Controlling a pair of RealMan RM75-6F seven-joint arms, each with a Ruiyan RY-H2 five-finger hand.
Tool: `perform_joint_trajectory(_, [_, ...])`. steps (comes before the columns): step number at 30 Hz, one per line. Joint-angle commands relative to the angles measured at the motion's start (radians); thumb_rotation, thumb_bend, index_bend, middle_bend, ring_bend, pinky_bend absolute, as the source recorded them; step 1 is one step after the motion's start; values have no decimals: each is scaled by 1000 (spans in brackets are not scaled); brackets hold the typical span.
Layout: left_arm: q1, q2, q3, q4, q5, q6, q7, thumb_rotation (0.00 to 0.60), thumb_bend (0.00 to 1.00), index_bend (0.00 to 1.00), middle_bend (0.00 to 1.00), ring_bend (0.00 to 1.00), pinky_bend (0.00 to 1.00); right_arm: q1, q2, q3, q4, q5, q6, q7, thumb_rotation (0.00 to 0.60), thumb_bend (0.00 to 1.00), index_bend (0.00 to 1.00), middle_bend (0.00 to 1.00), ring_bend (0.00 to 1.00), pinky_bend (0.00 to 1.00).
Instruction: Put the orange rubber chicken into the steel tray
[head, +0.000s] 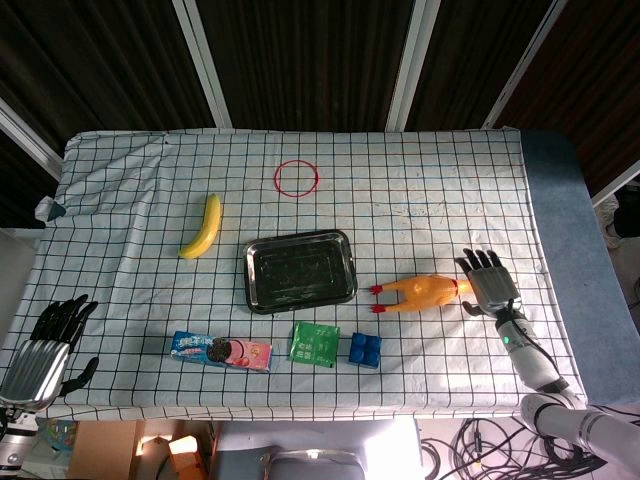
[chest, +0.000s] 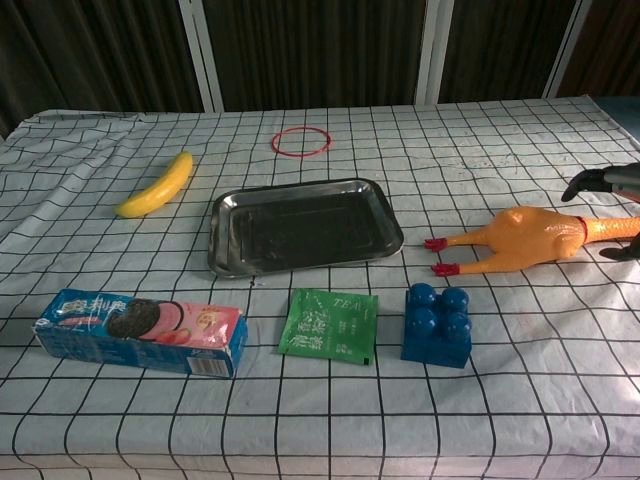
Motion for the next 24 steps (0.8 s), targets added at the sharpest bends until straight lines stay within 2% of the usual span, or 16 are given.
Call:
perform_joint_trajectory(1, [1, 0, 0, -1, 1, 4, 13, 600, 350, 0, 0, 0, 3, 6, -16, -1, 22, -2, -9, 8, 600, 256, 307, 141, 0, 81])
perform_joint_trajectory(10, [5, 3, 4, -2, 7, 11, 1, 600, 348, 0, 0, 0, 2, 1, -44, 4, 66, -21, 19, 31, 600, 328, 531, 230, 92, 177])
perform_joint_trajectory(15, [4, 4, 4, -3, 5, 9, 1, 600, 348, 0, 0, 0, 2, -6, -66, 4, 89, -34, 61, 8, 600, 373, 703, 380, 283, 337])
perform_joint_trajectory(18, [6, 5, 3, -5, 4, 11, 0, 600, 346, 0, 0, 0, 2, -15, -79, 0, 99, -74, 112, 12, 600, 421, 806, 509, 474, 504])
perform_joint_trajectory(20, [7, 5, 4, -5, 5, 14, -1, 600, 347, 0, 0, 0, 2, -25, -79, -10, 94, -128, 162, 45, 600, 449, 850, 579, 570, 586])
perform_joint_trajectory(24, [9, 7, 3, -5, 2, 15, -3, 600, 349, 0, 0, 0, 2, -48, -61, -43, 85, -265, 286, 113, 600, 503, 920, 691, 665, 698])
